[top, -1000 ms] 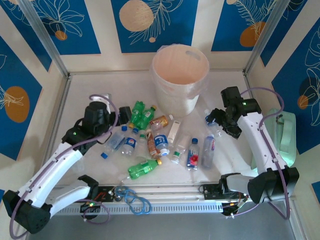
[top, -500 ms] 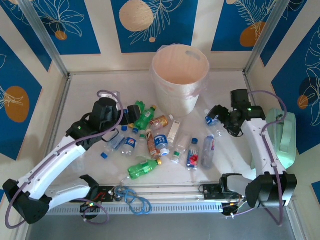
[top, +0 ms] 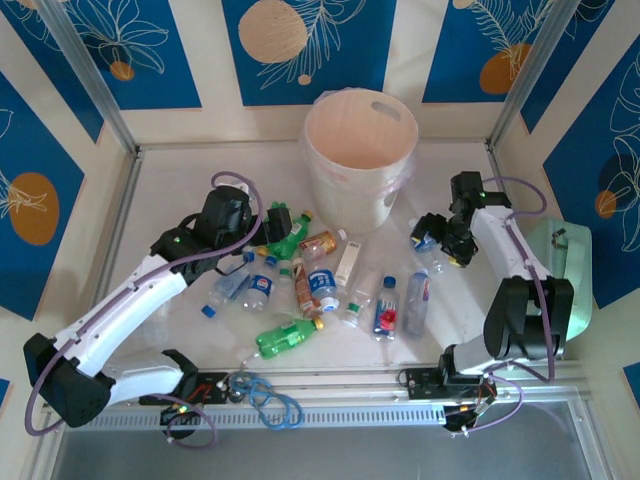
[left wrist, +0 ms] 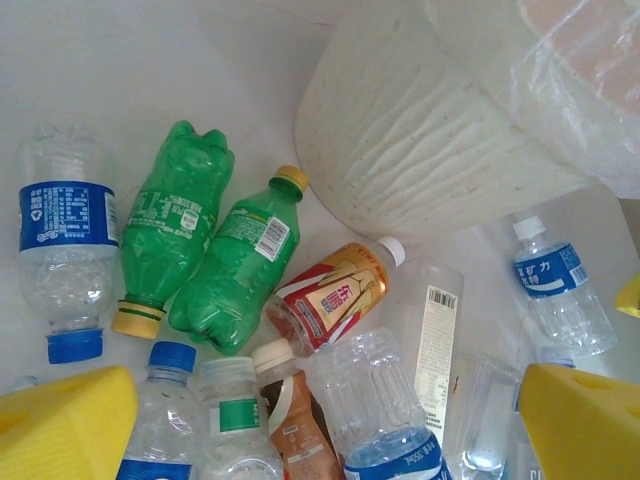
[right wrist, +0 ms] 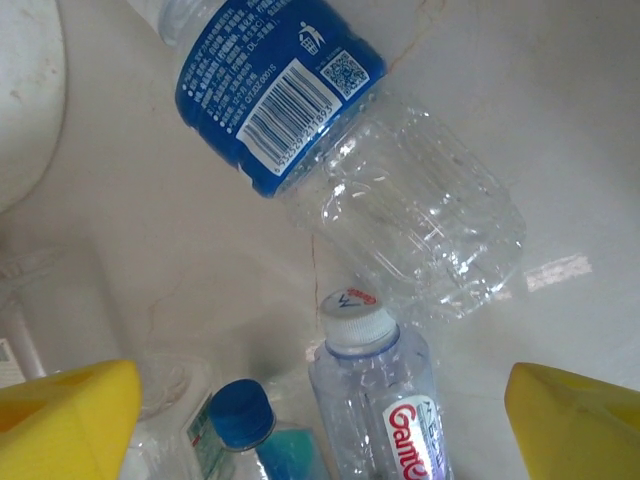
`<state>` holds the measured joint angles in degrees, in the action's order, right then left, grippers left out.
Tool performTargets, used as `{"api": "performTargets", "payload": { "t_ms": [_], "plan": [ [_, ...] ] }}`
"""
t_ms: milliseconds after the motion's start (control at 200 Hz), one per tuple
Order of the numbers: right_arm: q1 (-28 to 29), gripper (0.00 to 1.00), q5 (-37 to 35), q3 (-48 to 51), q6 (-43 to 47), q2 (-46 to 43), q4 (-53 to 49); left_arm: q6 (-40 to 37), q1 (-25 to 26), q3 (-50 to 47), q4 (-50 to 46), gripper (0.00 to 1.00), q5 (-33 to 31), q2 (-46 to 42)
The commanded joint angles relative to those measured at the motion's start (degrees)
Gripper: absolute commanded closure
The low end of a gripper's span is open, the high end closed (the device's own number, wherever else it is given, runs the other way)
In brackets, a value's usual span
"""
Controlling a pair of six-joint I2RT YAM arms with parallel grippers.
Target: Put the plastic bottles in the bin
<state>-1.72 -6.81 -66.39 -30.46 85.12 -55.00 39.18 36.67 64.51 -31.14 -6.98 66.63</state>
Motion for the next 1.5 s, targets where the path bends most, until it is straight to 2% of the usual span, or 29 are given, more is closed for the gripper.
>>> {"api": "performTargets", "payload": {
  "t_ms": [0, 280, 610, 1000, 1085, 1220, 1496],
  "plan": [
    [0.66, 0.07, -2.31, -3.36, 2.13, 3.9, -1.11, 0.47, 0.32, 2.03, -0.33, 0.04, 2.1, 0.47],
    [2.92, 0.08, -5.66, -8.16, 2.42, 13.29, -1.6, 1.51, 0.18, 1.76, -1.12, 0.07, 2.06, 0.63],
    [3.3, 0.13, -4.72, -6.01, 2.15, 17.94, 0.99, 2.74, 0.15, 1.07, -1.12, 0.1, 2.85, 0.69],
    [2.15, 0.33, -3.91, -2.61, 1.19, 18.94, 3.05, 3.36, 0.09, 0.82, -1.82, 0.11, 2.34, -0.03],
    [2.16, 0.38, -4.26, -2.34, 1.02, 18.3, 2.99, 3.45, 0.05, 0.92, -1.91, 0.11, 2.0, -0.12],
    [2.24, 0.41, -4.67, -2.36, 0.51, 15.02, 2.0, 3.71, -0.02, 1.13, -2.83, 0.11, 1.27, -0.1],
    [2.5, 0.43, -6.71, -7.4, -2.55, 1.54, -5.25, 2.76, -1.01, 2.71, -3.78, 0.11, 0.35, -0.3]
  ]
}}
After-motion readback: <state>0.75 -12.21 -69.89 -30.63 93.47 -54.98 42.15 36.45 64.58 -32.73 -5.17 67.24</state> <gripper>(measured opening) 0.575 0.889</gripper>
